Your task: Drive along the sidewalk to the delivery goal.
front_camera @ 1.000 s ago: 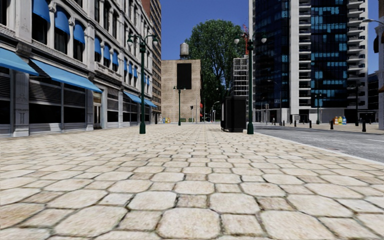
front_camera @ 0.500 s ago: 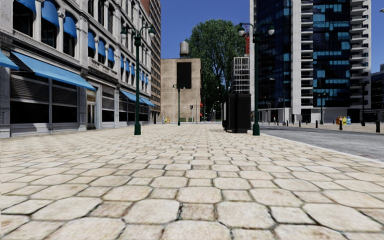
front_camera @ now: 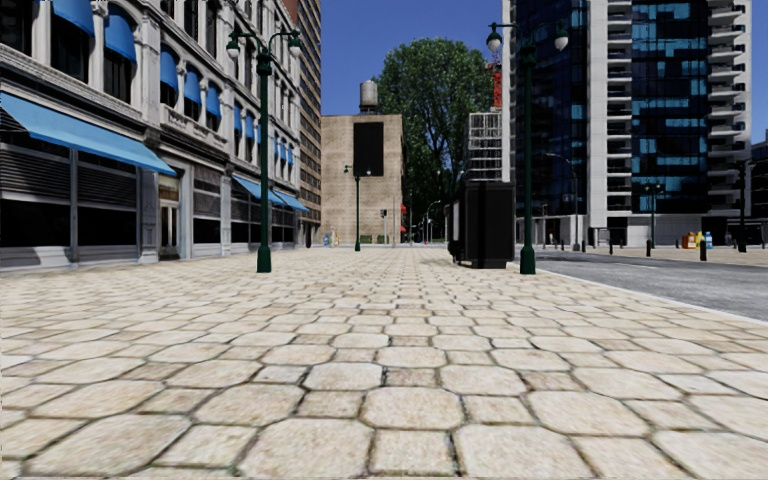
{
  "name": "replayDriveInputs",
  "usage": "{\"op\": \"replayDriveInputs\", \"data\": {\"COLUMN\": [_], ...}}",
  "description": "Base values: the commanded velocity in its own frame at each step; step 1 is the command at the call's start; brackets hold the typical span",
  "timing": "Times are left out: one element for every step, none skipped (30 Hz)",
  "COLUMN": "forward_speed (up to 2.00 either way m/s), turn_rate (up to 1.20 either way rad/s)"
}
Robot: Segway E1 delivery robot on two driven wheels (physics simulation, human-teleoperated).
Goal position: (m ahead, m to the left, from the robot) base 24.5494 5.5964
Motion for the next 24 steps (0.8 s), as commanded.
{"op": "replayDriveInputs", "data": {"forward_speed": [2.00,2.00,2.00,2.00,2.00,2.00,2.00,2.00,2.00,2.00,2.00,2.00,2.00,2.00,2.00,2.00,2.00,2.00,2.00,2.00,2.00,2.00,2.00,2.00], "turn_rate": [0.00,0.00,0.00,0.00,0.00,0.00,0.00,0.00,0.00,0.00,0.00,0.00,0.00,0.00,0.00,0.00,0.00,0.00,0.00,0.00,0.00,0.00,0.00,0.00]}}
